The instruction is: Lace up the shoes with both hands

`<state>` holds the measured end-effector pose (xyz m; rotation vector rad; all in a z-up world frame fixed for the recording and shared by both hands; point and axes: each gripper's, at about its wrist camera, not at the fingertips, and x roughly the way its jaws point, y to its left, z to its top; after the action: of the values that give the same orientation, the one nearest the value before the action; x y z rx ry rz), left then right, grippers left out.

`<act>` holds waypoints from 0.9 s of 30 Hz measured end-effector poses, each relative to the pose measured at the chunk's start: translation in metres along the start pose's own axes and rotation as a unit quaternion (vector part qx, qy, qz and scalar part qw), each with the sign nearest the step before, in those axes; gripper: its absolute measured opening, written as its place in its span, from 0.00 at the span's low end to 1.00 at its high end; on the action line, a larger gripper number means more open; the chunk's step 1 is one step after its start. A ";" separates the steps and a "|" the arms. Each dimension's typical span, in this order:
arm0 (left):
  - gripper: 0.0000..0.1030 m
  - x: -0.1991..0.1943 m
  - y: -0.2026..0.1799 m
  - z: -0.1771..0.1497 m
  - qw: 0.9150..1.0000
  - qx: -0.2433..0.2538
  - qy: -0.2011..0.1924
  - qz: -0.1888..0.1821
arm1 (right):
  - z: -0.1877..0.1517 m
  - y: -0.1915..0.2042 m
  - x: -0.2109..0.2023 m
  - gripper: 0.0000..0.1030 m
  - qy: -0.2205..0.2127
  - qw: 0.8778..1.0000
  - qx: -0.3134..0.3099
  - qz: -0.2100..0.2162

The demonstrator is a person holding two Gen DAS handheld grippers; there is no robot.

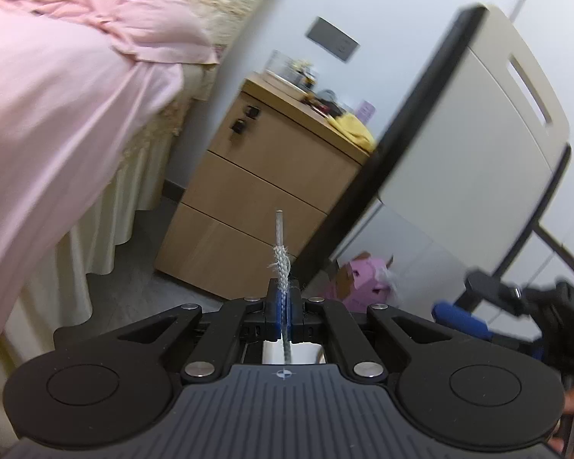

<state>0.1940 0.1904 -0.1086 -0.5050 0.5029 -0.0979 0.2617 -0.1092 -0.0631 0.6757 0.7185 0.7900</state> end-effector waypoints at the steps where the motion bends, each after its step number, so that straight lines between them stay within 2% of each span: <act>1: 0.03 0.001 -0.004 -0.001 1.000 0.010 0.003 -0.003 | 0.000 0.002 0.002 0.50 0.001 1.000 -0.007 0.001; 8: 0.03 0.008 -0.043 -0.020 0.993 0.114 0.028 -0.025 | -0.010 0.027 0.026 0.49 0.034 0.997 -0.062 0.026; 11: 0.03 0.010 -0.056 -0.028 0.987 0.151 0.038 -0.040 | -0.016 0.032 0.035 0.44 0.047 0.996 -0.069 0.029; 13: 0.03 0.011 -0.061 -0.032 0.984 0.167 0.043 -0.048 | -0.018 0.033 0.039 0.36 0.049 0.996 -0.071 0.025; 15: 0.03 0.012 -0.064 -0.035 0.982 0.176 0.045 -0.055 | -0.019 0.032 0.041 0.27 0.052 0.996 -0.072 0.018; 18: 0.03 0.013 -0.064 -0.035 0.981 0.180 0.044 -0.059 | -0.019 0.026 0.040 0.04 0.052 0.996 -0.065 0.008; 23: 0.04 0.008 -0.063 -0.033 0.981 0.174 0.032 -0.075 | -0.013 0.016 0.033 0.03 0.034 0.999 -0.032 0.012; 27: 0.05 0.010 -0.062 -0.032 0.982 0.172 0.034 -0.068 | -0.011 0.013 0.030 0.03 0.025 0.999 -0.024 0.003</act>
<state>0.1892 0.1204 -0.1071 -0.1969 0.5061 -0.3293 0.2632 -0.0752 -0.0685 0.6175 0.7402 0.8293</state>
